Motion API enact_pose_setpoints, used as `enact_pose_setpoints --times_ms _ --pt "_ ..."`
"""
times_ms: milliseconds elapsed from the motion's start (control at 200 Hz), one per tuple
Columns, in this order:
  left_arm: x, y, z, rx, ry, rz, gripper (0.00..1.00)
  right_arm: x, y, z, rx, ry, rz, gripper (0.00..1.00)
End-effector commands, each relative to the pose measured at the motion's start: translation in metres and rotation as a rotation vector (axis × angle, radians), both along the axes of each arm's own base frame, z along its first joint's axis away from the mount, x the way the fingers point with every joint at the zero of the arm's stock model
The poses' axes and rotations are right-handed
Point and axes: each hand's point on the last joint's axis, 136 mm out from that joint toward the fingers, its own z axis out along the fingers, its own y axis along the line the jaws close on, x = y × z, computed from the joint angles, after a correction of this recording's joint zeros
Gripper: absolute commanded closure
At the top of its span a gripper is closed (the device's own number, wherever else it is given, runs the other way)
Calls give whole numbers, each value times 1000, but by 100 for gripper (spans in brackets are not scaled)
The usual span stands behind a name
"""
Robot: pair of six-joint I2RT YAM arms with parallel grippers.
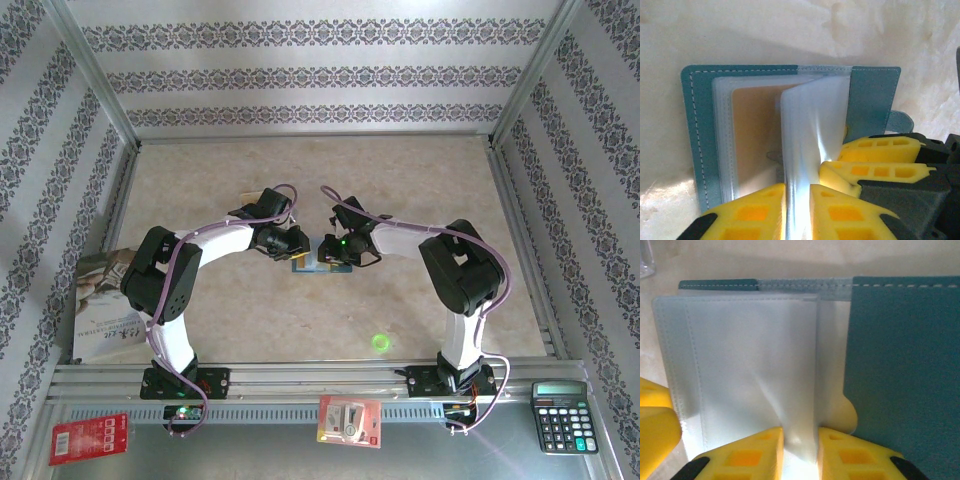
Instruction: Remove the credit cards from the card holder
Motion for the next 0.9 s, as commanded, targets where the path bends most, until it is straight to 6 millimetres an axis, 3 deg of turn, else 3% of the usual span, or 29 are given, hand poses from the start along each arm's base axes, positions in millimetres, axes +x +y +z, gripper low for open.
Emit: enact_pose_setpoints --times_ms 0,250,455,585,899 --pt "5 3 6 13 -23 25 76 -11 -23 -34 -144 62 -10 78" --pt "4 18 5 82 -31 49 69 -10 -25 -39 -153 73 -20 82" --pt "-2 2 9 1 -10 6 75 -9 -25 -41 -149 76 -20 83" --pt "-3 5 7 26 -16 6 80 -10 -24 -41 -146 79 -21 83" --pt "-3 2 0 31 10 -3 78 -7 -24 -39 -129 74 -33 83"
